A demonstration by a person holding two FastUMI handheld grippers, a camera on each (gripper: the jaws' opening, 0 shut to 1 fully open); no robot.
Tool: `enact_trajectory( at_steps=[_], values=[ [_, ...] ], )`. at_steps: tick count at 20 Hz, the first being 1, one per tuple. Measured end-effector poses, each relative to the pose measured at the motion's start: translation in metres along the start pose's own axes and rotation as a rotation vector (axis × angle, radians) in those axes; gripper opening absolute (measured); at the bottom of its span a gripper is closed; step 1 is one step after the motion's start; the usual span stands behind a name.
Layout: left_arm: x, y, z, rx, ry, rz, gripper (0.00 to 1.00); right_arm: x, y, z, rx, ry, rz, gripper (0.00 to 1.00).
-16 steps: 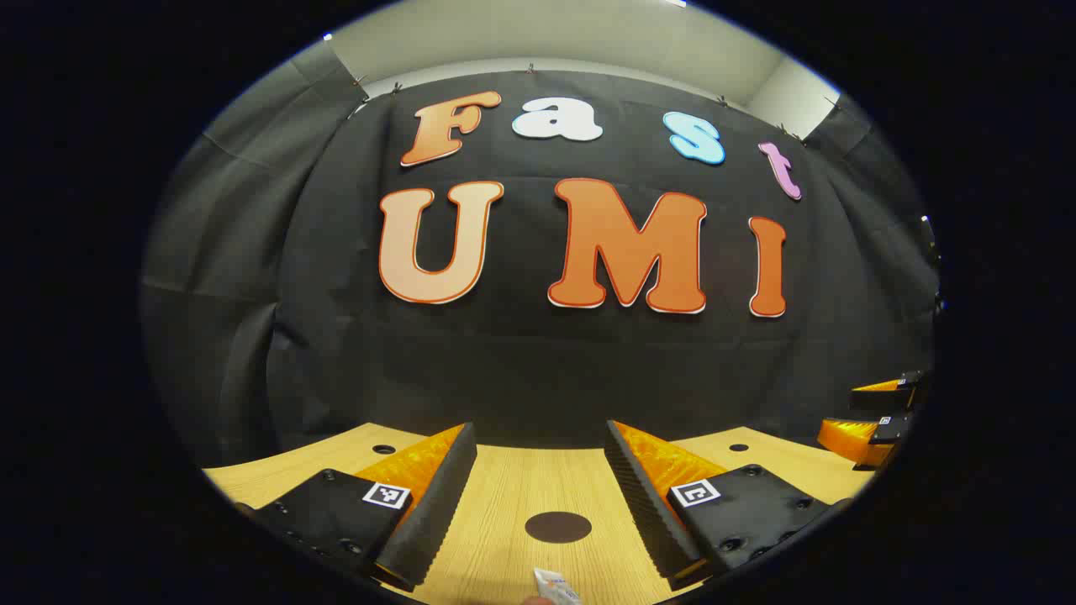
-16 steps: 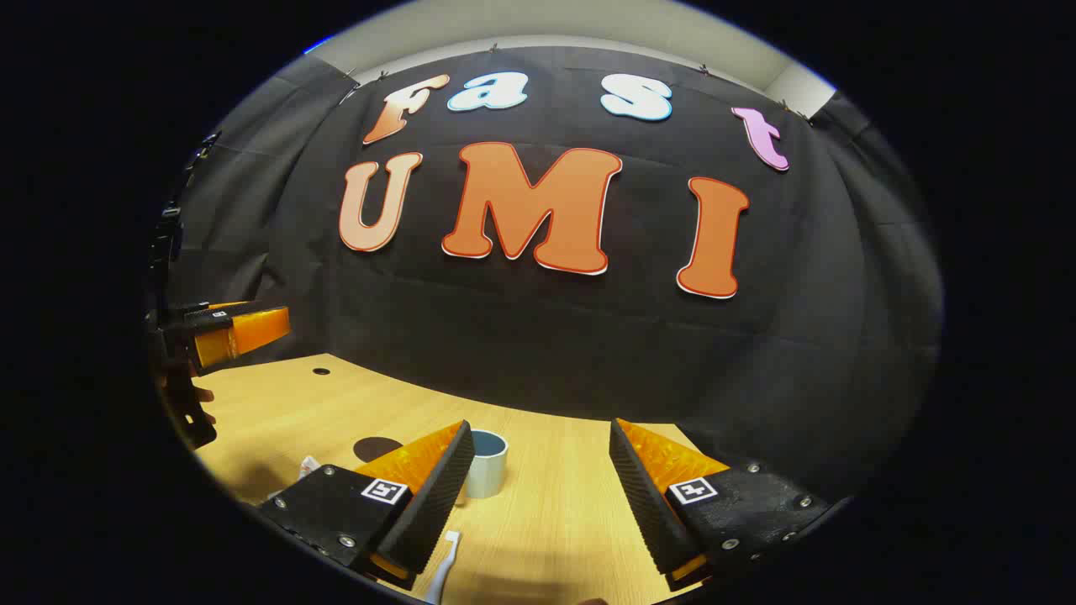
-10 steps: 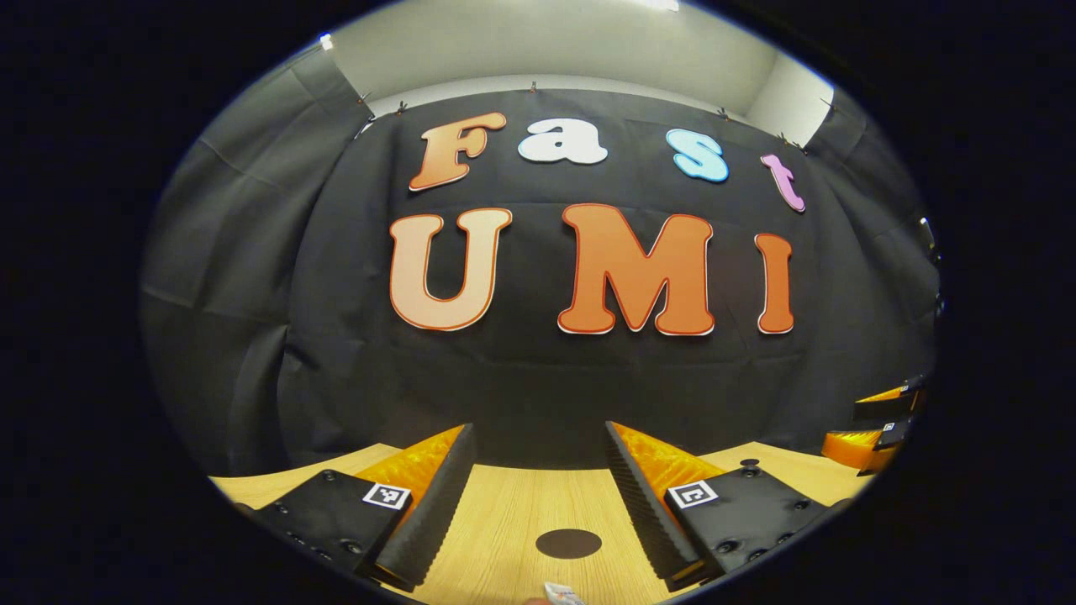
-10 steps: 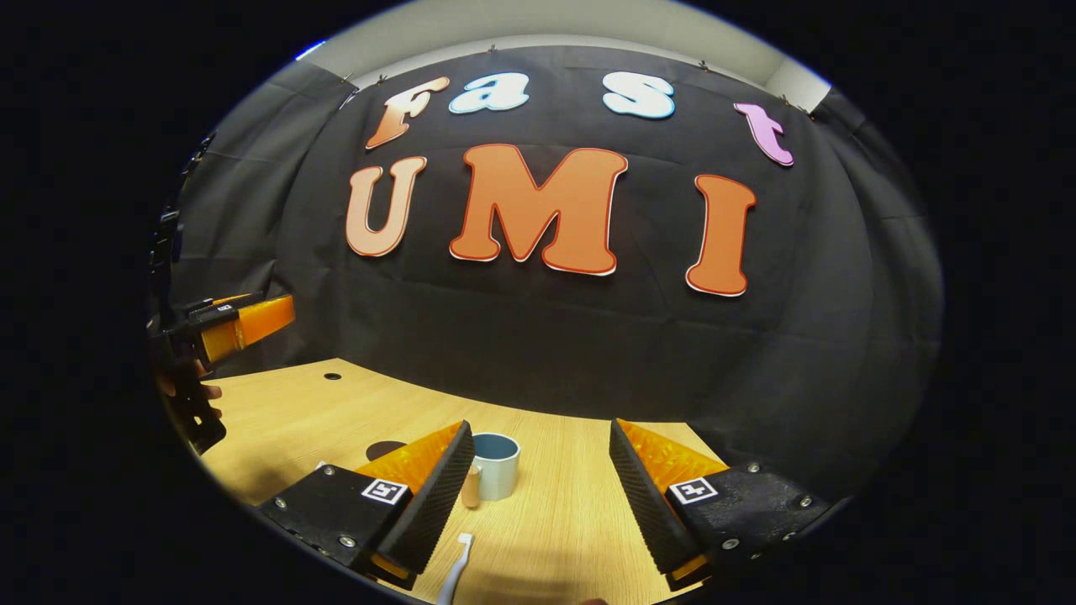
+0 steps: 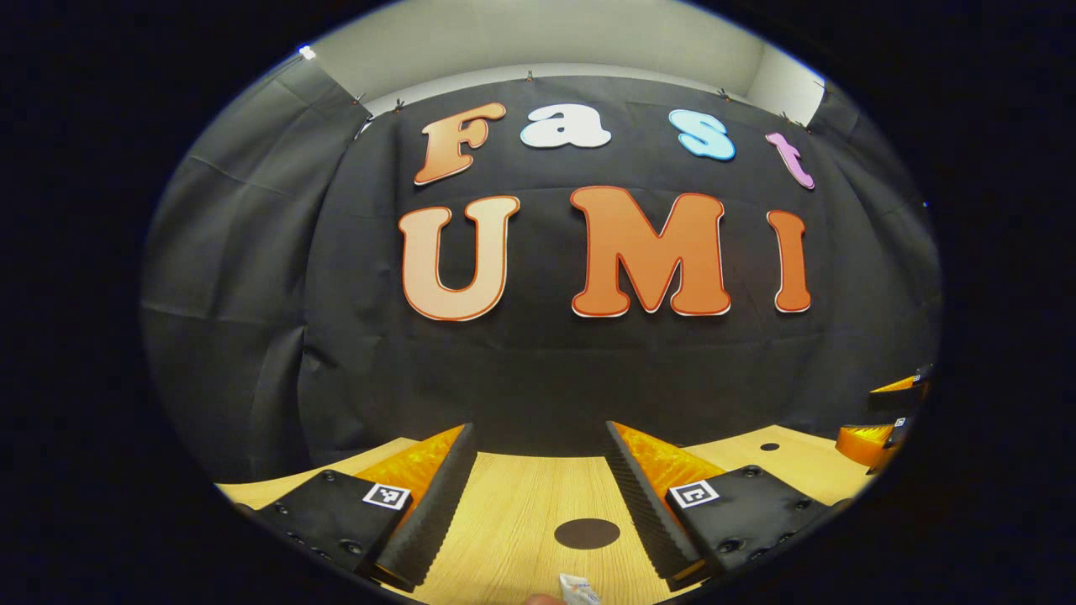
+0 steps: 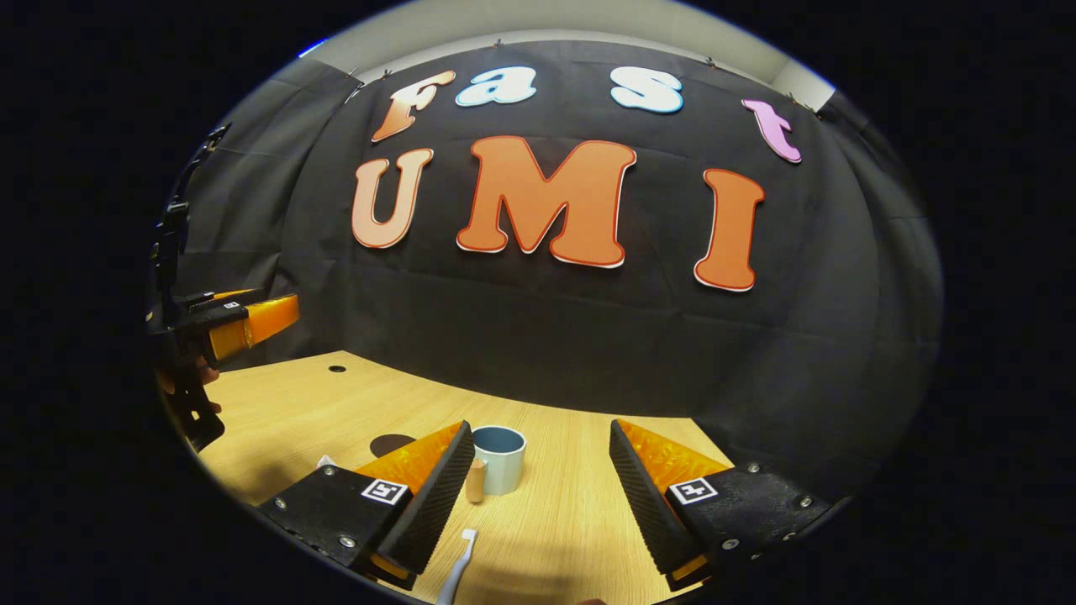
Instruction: Put the toothbrush and toothpaste on the desktop into the cup, then pick up the cup and place it on the coaster on the desktop.
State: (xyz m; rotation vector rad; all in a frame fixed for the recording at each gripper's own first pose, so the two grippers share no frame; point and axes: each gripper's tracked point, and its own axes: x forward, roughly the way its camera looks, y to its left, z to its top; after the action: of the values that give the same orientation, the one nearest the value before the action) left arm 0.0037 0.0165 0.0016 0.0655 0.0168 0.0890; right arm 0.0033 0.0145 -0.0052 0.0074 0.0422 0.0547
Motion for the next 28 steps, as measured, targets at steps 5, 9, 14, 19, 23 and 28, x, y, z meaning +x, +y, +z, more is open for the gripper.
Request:
enact_trajectory(
  at_steps=[5,9,14,19,23,28],
  values=[
    [0.006,-0.002,-0.008,0.018,0.049,-0.028,0.97,0.001,0.009,-0.001,-0.004,0.038,0.037,0.97],
    [0.009,-0.009,-0.024,0.076,0.132,-0.061,0.97,0.002,0.017,-0.006,-0.006,0.108,0.07,0.97],
    [0.013,-0.022,-0.052,0.122,0.262,-0.107,0.98,0.003,0.024,-0.011,-0.024,0.207,0.108,0.97],
    [0.002,-0.032,-0.105,0.113,0.479,-0.161,0.99,0.0,0.049,-0.035,-0.032,0.36,0.228,0.97],
    [-0.009,-0.035,-0.142,0.13,0.643,-0.208,0.99,-0.003,0.061,-0.063,-0.053,0.507,0.294,0.95],
    [-0.024,-0.04,-0.168,0.167,0.797,-0.269,1.0,-0.003,0.063,-0.092,-0.065,0.646,0.318,0.94]
  ],
)
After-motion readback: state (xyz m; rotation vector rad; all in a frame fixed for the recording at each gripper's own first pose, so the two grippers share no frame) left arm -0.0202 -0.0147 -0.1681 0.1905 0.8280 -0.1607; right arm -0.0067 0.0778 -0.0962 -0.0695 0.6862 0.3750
